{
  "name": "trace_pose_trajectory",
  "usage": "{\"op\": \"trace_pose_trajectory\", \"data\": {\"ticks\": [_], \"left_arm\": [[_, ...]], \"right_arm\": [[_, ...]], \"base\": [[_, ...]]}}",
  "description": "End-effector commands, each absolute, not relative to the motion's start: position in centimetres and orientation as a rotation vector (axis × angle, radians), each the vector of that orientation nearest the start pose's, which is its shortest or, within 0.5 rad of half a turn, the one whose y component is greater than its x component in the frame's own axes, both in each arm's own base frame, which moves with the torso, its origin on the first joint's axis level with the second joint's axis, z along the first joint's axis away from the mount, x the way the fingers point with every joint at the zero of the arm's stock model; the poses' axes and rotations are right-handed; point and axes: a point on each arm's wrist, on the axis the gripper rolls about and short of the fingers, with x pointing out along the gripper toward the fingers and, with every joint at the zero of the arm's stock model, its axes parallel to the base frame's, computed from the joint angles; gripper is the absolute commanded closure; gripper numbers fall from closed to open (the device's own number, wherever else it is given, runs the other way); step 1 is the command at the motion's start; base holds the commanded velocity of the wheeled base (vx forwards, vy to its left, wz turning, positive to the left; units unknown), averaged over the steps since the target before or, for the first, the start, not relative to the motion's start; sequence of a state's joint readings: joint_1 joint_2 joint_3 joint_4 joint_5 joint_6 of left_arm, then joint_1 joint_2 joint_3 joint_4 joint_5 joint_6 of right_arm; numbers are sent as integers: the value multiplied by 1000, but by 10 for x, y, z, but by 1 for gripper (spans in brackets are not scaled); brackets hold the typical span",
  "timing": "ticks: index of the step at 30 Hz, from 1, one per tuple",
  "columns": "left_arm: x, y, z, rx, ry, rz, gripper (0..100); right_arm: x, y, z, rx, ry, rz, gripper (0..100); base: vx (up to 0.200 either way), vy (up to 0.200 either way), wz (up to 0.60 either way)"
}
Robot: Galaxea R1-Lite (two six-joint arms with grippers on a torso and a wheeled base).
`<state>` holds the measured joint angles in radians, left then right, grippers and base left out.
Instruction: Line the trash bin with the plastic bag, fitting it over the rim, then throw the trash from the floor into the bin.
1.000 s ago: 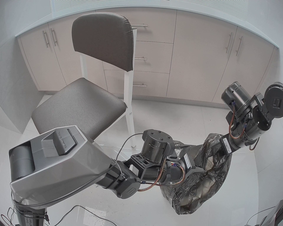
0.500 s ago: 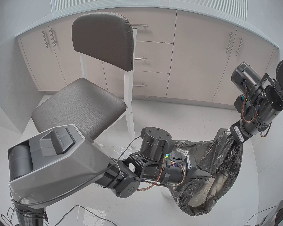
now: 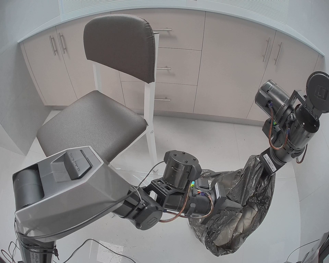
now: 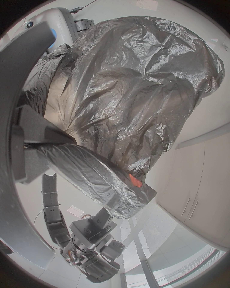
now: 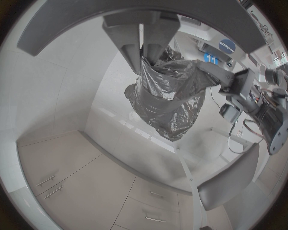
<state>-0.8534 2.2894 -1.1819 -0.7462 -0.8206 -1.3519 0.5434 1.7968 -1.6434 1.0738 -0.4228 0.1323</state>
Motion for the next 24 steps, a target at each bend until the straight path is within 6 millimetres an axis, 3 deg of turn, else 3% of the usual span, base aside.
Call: {"op": "trace_pose_trajectory", "data": {"ticks": [1, 7, 11, 15, 24], "left_arm": [[267, -333, 78, -987, 1468, -1071, 100], [250, -341, 79, -980, 1575, -1015, 100], [245, -341, 89, -989, 1604, -1006, 100], [244, -340, 88, -978, 1667, -1040, 100], [251, -338, 90, -1002, 1668, -1045, 100]], "right_arm": [[244, 137, 257, -476, 1134, 22, 100], [239, 134, 268, -481, 1146, 20, 100], [242, 136, 261, -506, 1191, 16, 100], [247, 141, 252, -527, 1223, 19, 100], [243, 147, 258, -516, 1193, 47, 100]], "base": [[0, 0, 0], [0, 0, 0], [0, 0, 0], [0, 0, 0], [0, 0, 0]]}}
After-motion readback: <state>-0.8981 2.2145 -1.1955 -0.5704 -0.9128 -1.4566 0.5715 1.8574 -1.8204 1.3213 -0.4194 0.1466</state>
